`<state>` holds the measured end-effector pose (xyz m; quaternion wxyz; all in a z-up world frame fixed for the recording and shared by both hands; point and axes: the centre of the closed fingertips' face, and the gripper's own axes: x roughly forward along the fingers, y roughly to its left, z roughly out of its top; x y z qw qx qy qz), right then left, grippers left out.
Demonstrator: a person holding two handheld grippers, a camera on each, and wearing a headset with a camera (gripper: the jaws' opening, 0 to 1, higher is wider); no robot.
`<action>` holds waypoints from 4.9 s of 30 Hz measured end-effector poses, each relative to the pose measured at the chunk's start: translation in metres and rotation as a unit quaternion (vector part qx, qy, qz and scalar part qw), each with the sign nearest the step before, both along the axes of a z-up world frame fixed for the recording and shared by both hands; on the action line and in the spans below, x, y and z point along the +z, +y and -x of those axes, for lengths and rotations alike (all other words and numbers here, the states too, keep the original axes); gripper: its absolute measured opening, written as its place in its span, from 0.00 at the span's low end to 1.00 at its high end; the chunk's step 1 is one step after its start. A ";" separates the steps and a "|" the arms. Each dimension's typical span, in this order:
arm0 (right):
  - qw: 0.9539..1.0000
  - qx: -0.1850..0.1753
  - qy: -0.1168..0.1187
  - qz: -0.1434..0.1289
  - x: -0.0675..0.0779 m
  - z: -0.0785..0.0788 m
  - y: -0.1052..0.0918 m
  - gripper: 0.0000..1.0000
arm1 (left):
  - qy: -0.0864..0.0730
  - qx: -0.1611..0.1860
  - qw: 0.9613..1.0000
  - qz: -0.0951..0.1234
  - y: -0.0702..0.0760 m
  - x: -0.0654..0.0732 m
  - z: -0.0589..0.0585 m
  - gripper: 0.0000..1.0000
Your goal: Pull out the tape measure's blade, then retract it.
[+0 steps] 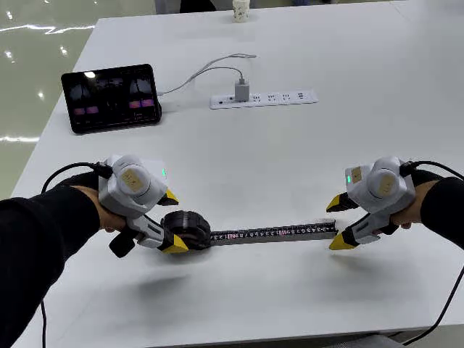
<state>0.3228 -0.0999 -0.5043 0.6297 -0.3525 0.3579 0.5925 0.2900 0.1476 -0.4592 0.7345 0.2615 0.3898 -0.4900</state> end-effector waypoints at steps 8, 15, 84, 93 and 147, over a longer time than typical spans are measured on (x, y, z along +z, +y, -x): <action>0.999 -0.037 -0.003 -0.029 0.011 0.002 0.002 0.53 | 0.010 0.040 0.999 0.028 0.005 0.002 0.003 0.77; 0.996 -0.072 0.013 -0.042 0.012 0.007 -0.002 0.64 | 0.019 0.078 0.996 0.037 0.013 -0.002 0.007 0.85; 0.936 -0.299 -0.055 -0.177 0.035 0.057 -0.082 0.99 | -0.083 0.291 0.945 0.121 0.101 -0.002 0.066 0.99; 0.929 -0.308 -0.062 -0.196 0.038 0.060 -0.091 0.99 | -0.087 0.292 0.944 0.127 0.099 0.002 0.066 0.99; 0.963 -0.231 -0.064 -0.122 0.036 0.045 -0.089 0.99 | -0.115 0.367 0.913 0.138 0.075 0.009 0.041 0.99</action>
